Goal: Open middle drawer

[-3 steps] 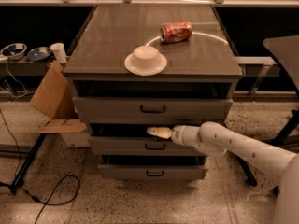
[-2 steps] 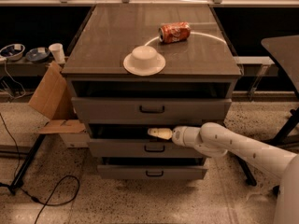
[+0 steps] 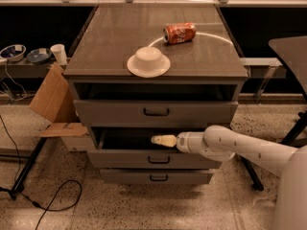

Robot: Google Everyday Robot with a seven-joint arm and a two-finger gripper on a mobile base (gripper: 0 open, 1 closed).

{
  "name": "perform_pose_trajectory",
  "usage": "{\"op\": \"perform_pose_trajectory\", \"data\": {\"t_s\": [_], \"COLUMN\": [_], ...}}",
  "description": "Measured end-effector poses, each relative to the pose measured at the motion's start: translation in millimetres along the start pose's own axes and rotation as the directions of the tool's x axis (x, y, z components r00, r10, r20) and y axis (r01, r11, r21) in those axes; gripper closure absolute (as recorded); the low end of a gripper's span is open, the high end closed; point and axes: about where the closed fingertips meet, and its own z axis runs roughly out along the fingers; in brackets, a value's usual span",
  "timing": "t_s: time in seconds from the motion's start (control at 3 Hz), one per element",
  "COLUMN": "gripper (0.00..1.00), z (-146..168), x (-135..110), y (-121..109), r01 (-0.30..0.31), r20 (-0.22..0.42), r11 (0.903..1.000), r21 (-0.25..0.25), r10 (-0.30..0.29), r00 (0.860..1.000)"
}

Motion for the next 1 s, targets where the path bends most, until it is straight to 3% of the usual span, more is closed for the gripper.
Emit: {"op": "perform_pose_trajectory", "data": {"t_s": [0.33,0.67,1.0], "gripper": [0.0,0.0,0.0], "z": [-5.2,-16.2,-22.5], "x": [25.0,60.4,77.9], "y": [4.4,13.1,19.2], "r01": [-0.034,-0.091,-0.123], "r20": [-0.073,-0.181,-0.232], "r11": [0.9991,0.9937,0.9886], "r21": [0.024,0.066,0.086], "r10": [0.035,0.102,0.14], "r00": [0.997,0.978,0.963]}}
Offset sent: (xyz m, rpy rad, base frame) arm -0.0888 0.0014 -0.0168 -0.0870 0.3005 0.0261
